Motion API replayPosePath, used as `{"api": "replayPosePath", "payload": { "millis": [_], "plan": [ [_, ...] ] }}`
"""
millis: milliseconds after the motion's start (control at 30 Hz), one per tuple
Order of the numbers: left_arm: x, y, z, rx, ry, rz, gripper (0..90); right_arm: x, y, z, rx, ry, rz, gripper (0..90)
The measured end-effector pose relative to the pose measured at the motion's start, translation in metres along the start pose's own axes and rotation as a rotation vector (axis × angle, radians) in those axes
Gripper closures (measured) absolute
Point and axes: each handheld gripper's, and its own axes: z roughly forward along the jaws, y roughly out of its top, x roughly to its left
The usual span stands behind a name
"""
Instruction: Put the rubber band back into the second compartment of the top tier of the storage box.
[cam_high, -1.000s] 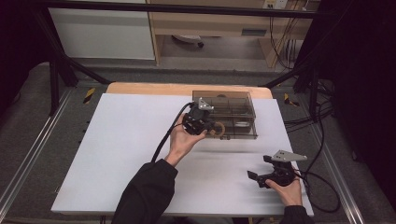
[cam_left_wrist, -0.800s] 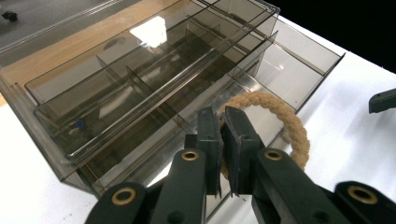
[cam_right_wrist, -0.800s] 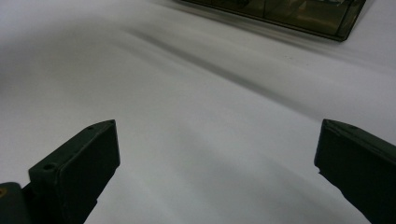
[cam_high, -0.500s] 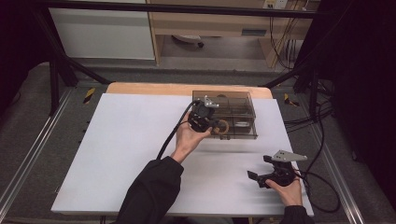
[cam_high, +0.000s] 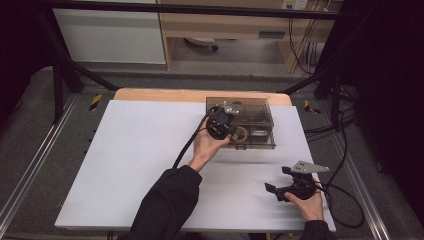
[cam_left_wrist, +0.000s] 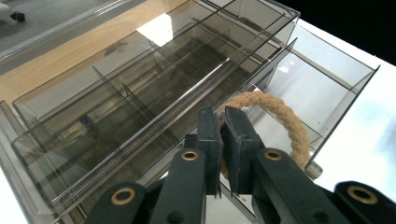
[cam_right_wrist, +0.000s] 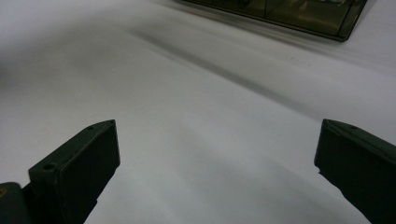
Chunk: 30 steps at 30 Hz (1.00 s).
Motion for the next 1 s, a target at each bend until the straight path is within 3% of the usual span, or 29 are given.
{"api": "replayPosePath", "payload": {
  "millis": [1000],
  "plan": [
    [-0.004,-0.007,0.019,0.057,-0.01,0.013,83.4,0.0,0.0,0.0,-0.001,-0.001,-0.002,0.8]
  ]
}}
